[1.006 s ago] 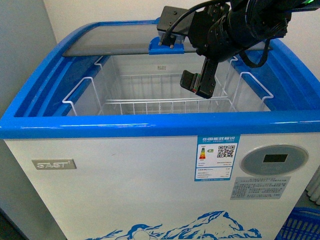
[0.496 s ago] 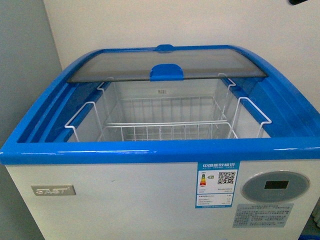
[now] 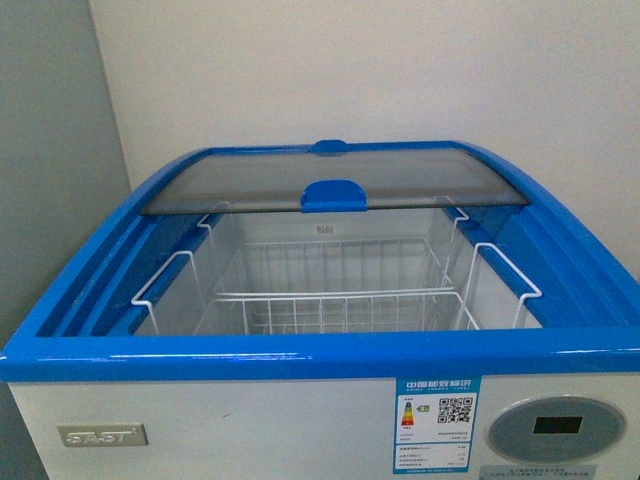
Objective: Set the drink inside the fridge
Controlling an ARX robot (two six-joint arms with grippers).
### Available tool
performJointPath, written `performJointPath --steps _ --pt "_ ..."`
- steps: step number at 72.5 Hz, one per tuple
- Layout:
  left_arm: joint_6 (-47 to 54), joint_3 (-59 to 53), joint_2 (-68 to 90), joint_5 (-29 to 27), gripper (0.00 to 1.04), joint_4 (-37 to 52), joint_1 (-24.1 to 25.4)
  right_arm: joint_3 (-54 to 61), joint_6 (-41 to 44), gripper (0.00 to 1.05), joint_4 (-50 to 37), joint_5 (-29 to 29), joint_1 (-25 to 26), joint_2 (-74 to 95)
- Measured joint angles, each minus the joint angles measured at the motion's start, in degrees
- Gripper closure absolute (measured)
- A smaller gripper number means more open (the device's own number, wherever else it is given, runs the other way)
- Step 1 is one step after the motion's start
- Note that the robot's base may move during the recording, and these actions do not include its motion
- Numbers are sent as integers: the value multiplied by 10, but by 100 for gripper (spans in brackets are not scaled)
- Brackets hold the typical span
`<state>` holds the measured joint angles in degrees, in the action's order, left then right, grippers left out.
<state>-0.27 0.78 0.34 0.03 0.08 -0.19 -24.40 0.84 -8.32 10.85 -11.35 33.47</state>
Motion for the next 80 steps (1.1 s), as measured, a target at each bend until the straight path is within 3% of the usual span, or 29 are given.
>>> performJointPath --steps 13,22,25,31,80 --pt "0 0 0 0 102 0 0 73 0 102 -25 -33 33 -50" --pt "0 0 0 0 102 0 0 107 -2 102 -33 -56 54 -83" --pt "0 0 0 0 102 0 0 120 -2 102 -34 -96 82 -92" --pt "0 0 0 0 102 0 0 140 -2 102 -34 -103 108 -106" --pt "0 0 0 0 102 0 0 214 -2 102 -10 -109 112 -210"
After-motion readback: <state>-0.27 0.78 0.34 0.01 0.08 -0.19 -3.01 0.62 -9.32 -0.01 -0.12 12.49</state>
